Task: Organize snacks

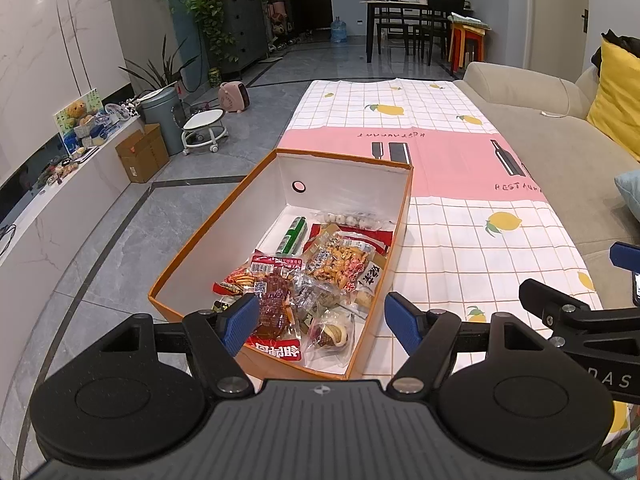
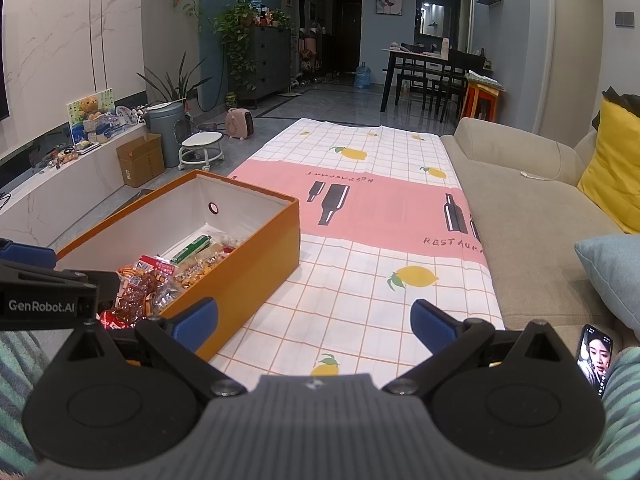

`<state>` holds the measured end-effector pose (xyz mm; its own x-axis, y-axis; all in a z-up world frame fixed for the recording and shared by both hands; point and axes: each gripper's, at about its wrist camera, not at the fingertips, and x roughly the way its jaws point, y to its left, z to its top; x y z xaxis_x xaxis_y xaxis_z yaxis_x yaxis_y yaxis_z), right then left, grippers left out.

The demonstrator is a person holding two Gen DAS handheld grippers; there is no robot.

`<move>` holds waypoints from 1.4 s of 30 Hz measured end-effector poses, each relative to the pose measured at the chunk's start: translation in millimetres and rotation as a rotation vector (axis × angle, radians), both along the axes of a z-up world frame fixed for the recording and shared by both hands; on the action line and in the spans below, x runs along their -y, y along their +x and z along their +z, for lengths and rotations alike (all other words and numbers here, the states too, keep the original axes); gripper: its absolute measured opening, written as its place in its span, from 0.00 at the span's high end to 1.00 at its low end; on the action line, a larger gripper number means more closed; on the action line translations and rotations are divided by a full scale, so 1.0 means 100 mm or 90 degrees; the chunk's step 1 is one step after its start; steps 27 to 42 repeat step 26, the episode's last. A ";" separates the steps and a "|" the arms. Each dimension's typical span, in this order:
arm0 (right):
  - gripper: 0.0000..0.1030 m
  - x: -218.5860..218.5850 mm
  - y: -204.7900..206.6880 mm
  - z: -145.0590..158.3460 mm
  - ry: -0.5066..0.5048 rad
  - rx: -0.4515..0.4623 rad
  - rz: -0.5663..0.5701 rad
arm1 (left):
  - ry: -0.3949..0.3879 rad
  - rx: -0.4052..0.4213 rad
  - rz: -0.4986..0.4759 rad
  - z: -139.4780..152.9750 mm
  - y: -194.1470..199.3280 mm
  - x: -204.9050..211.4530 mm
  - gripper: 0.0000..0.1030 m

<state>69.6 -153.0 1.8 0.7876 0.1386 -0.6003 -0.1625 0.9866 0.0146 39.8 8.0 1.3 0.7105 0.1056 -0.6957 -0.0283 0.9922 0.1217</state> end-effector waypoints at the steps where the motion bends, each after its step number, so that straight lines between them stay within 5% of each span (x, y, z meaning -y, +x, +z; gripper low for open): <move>1: 0.04 0.00 0.00 0.00 0.000 0.000 0.000 | 0.000 -0.001 0.000 0.00 0.00 0.00 0.18; 42: 0.04 -0.01 -0.02 -0.02 0.003 -0.007 -0.002 | -0.005 0.016 0.002 0.06 -0.02 -0.02 0.18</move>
